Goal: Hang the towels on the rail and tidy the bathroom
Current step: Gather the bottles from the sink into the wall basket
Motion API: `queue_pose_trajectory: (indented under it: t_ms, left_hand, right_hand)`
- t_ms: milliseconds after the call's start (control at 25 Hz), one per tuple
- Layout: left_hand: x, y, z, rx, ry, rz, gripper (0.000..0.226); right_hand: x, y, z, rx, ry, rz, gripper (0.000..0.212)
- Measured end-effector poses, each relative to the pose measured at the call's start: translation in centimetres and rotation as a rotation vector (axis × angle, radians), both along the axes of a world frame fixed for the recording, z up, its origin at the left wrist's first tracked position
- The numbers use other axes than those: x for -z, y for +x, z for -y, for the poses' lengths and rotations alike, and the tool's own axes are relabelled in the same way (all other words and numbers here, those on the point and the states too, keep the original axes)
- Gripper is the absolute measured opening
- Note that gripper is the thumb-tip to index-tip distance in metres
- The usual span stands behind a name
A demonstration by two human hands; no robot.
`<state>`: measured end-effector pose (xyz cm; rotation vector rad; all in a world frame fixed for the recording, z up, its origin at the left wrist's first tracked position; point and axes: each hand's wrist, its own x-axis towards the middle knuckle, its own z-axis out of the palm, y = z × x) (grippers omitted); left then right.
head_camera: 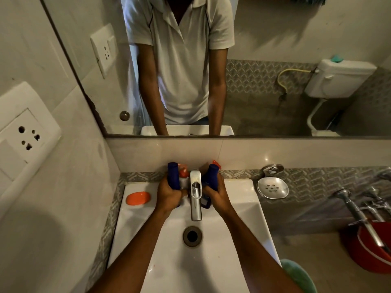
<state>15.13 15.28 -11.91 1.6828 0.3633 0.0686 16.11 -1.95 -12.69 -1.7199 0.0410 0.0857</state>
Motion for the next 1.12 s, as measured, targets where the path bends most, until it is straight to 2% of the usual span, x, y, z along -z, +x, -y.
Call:
queue_pose_trajectory:
  t_ms: [80,200,320,440,560,800,880,1000,1120]
  left_hand:
    - [-0.6,-0.6,-0.3,-0.018,0.030,0.014,0.054]
    - [-2.3,-1.9,-0.8,-0.082,0.100,0.057,0.056]
    - [-5.6,-3.2,-0.8,-0.169,0.097,0.095,0.058]
    - [-10.9,-4.0,0.4,-0.170,0.114,0.185,0.056]
    - [-18.7,-4.2,2.3,-0.150,0.169,0.307,0.053]
    - [-40.0,-5.8,5.7,-0.168,0.331,0.611,0.050]
    - [-47.0,-6.8,6.6,-0.175,0.369,0.678,0.046]
    - [-57.6,-9.2,7.4,-0.209,0.527,0.765,0.042]
    - [-66.0,-12.2,7.0,-0.282,0.634,0.761,0.033]
  right_hand:
    - [0.3,-0.2,0.1,-0.012,0.007,-0.016,0.045]
    - [0.3,-0.8,0.6,-0.008,-0.069,0.022,0.052]
    - [-1.8,-1.4,2.2,0.000,-0.127,0.143,0.059]
    - [-7.0,-1.0,4.0,-0.020,-0.126,0.309,0.053]
    - [-14.7,0.3,4.4,-0.070,-0.108,0.522,0.045]
    - [-35.6,1.8,2.1,-0.158,0.188,0.763,0.056]
    - [-42.2,1.5,1.5,-0.171,0.281,0.819,0.052]
    - [-52.3,0.4,0.1,-0.253,0.446,0.849,0.040]
    - [-60.8,-1.0,-2.7,-0.352,0.541,0.879,0.038]
